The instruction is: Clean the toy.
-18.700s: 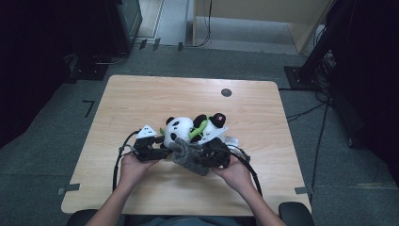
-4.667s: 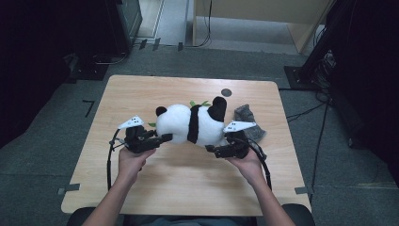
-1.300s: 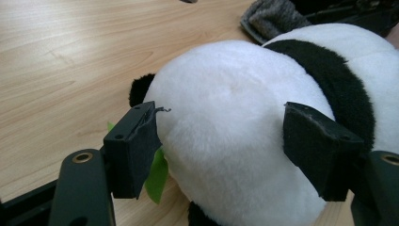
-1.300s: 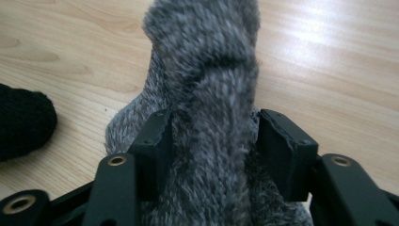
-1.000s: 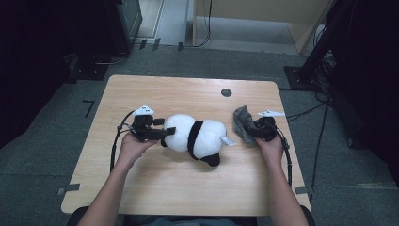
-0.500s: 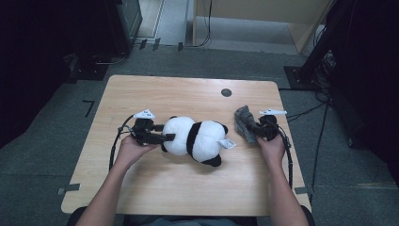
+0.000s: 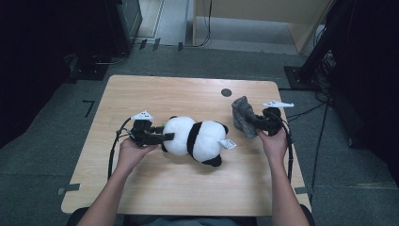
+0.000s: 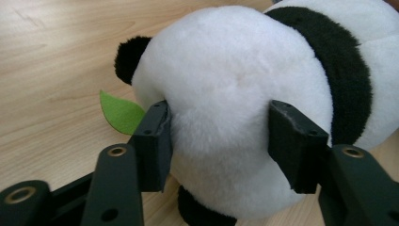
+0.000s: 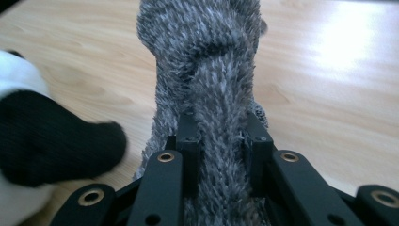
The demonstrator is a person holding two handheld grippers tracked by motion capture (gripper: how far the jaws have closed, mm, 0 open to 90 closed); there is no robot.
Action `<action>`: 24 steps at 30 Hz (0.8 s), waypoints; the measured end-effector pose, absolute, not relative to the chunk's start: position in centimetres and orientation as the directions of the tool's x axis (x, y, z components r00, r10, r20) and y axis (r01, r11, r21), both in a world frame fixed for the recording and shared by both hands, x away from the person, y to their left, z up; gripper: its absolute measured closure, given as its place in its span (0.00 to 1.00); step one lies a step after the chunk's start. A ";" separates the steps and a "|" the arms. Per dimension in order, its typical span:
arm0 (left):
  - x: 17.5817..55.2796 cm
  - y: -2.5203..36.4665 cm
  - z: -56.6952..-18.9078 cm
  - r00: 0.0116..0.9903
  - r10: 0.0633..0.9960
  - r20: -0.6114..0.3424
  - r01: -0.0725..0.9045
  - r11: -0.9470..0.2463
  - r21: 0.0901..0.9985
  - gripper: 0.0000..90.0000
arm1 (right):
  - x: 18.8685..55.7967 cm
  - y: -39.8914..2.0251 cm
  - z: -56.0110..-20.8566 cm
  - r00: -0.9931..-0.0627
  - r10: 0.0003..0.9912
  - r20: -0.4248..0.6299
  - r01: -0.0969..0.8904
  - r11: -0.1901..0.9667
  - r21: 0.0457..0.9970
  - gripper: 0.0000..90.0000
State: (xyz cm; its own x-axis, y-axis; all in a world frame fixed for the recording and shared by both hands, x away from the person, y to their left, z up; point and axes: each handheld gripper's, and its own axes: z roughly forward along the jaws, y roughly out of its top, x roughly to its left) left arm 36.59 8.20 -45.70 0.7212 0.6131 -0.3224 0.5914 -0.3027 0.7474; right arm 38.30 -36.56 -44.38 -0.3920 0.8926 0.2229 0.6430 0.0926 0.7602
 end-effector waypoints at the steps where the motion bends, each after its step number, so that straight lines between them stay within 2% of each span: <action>1: 36.4 8.1 -45.6 0.720 0.618 -0.317 0.590 -0.302 0.749 0.52 | 38.3 -36.4 -44.1 -0.400 0.888 0.227 0.638 0.093 0.764 0.83; 12: 35.3 7.9 -45.5 0.707 0.636 -0.310 0.583 -0.275 0.764 0.47 | 39.1 -33.4 -41.7 -0.494 0.850 0.184 0.602 0.182 0.778 0.83; 18: 35.4 8.1 -45.8 0.702 0.632 -0.328 0.587 -0.254 0.768 0.40 | 39.5 -31.0 -40.0 -0.553 0.824 0.124 0.572 0.268 0.775 0.83; 24: 35.3 8.0 -45.8 0.703 0.635 -0.319 0.582 -0.256 0.772 0.38 | 40.2 -28.5 -38.1 -0.605 0.792 0.088 0.552 0.337 0.762 0.83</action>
State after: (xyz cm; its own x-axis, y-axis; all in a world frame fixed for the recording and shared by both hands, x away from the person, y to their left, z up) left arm 35.35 8.02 -45.82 0.7033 0.6351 -0.3194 0.5818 -0.2561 0.7720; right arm 40.24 -28.46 -38.13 -0.6045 0.7917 0.0881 0.5524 0.3370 0.7624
